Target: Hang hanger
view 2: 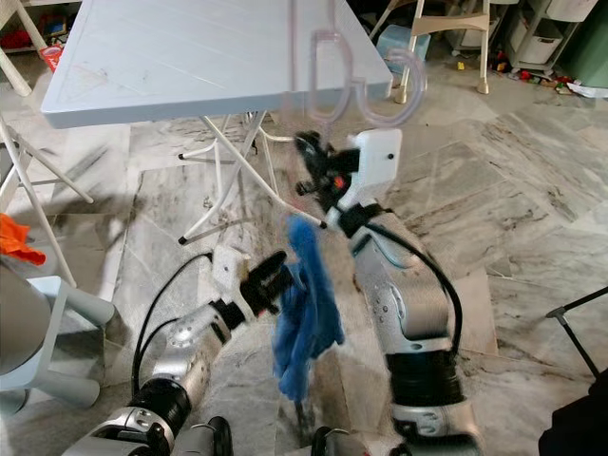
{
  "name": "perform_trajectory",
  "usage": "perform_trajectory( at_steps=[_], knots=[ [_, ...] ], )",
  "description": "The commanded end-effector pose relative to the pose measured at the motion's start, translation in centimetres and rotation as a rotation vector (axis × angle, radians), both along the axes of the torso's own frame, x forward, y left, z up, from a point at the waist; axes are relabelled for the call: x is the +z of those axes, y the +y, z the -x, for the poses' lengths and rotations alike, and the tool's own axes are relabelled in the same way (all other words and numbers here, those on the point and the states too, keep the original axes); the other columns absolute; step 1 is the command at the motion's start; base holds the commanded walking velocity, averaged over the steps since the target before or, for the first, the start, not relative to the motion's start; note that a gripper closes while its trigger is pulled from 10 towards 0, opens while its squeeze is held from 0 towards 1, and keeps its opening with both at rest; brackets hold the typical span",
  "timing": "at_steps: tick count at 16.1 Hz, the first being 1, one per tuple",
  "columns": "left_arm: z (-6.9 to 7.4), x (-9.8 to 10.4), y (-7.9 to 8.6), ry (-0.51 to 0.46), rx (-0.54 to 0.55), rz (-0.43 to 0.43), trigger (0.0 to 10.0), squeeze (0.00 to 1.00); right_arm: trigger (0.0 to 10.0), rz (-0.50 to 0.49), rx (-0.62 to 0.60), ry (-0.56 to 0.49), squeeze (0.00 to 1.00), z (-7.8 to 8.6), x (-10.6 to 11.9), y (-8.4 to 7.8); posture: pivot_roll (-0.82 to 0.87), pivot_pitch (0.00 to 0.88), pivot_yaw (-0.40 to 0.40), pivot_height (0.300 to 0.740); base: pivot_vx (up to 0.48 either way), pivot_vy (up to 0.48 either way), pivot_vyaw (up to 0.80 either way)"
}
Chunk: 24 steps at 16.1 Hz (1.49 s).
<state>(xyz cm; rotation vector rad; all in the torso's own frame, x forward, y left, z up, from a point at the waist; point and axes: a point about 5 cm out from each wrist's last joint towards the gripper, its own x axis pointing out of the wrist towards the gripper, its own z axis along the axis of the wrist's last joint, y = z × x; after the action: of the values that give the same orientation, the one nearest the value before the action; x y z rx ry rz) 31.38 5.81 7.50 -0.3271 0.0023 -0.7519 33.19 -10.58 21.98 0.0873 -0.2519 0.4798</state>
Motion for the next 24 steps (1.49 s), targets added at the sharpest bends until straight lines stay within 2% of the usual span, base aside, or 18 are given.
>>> perform_trajectory(
  at_steps=[1, 2, 3, 7, 11, 16, 18, 20, 22, 23, 24],
  knots=[
    [-0.2, 0.5, 0.2, -0.013, 0.021, 0.024, 0.0, 0.00, 10.0, 0.055, -0.027, -0.007, 0.00, -0.1, -0.5, 0.0, -0.09, 0.179, -0.014, 0.740, 0.000, 0.000, 0.00],
    [-0.5, 1.4, 1.0, -0.041, 0.058, 0.053, 0.0, 0.00, 10.0, 0.117, -0.069, 0.018, 0.00, -0.2, -1.7, -0.5, -0.09, 0.180, -0.015, 0.740, 0.000, 0.000, 0.00],
    [-0.8, 1.9, 2.2, -0.062, 0.097, 0.062, 0.0, 0.00, 10.0, 0.125, -0.095, 0.035, 0.00, -0.3, -2.4, -0.8, -0.08, 0.182, -0.015, 0.740, 0.000, 0.000, 0.00],
    [-0.7, 2.2, 4.0, -0.067, 0.153, 0.052, 0.0, 0.00, 10.0, 0.146, -0.129, 0.018, 0.00, -0.8, -2.9, -0.9, -0.06, 0.182, -0.014, 0.740, 0.000, 0.000, 0.00],
    [-0.7, 3.1, 3.9, -0.085, 0.159, 0.065, 0.0, 0.00, 10.0, 0.168, -0.139, 0.008, 0.00, -1.1, -3.2, -1.0, -0.05, 0.179, -0.014, 0.740, 0.000, 0.000, 0.00],
    [-0.9, 4.5, 3.8, -0.127, 0.169, 0.082, 0.0, 0.00, 10.0, 0.361, -0.149, 0.051, 0.00, -1.0, -5.6, -1.7, -0.06, 0.178, -0.016, 0.740, 0.000, 0.000, 0.00],
    [-1.3, 5.5, 4.3, -0.176, 0.221, 0.066, 0.0, 0.00, 10.0, 0.446, -0.174, 0.096, 0.00, -1.0, -7.0, -2.4, -0.06, 0.178, -0.016, 0.740, 0.000, 0.000, 0.00],
    [-1.6, 6.2, 4.6, -0.199, 0.255, 0.067, 0.0, 0.00, 10.0, 0.486, -0.190, 0.132, 0.00, -1.0, -7.9, -3.0, -0.06, 0.176, -0.017, 0.740, 0.000, 0.000, 0.00],
    [-1.8, 6.8, 4.9, -0.215, 0.274, 0.067, 0.0, 0.00, 10.0, 0.460, -0.230, 0.167, 0.00, -1.2, -8.4, -3.7, -0.05, 0.175, -0.017, 0.740, 0.000, 0.000, 0.00],
    [-1.8, 6.7, 4.9, -0.213, 0.274, 0.065, 0.0, 0.00, 10.0, 0.318, -0.280, 0.173, 0.00, -1.4, -7.8, -4.1, -0.05, 0.173, -0.015, 0.740, 0.000, 0.000, 0.00],
    [-1.8, 6.4, 4.9, -0.203, 0.272, 0.059, 0.0, 0.00, 10.0, 0.125, -0.286, 0.180, 0.00, -1.5, -7.1, -4.0, -0.05, 0.174, -0.014, 0.740, 0.000, 0.000, 0.00]
  ],
)
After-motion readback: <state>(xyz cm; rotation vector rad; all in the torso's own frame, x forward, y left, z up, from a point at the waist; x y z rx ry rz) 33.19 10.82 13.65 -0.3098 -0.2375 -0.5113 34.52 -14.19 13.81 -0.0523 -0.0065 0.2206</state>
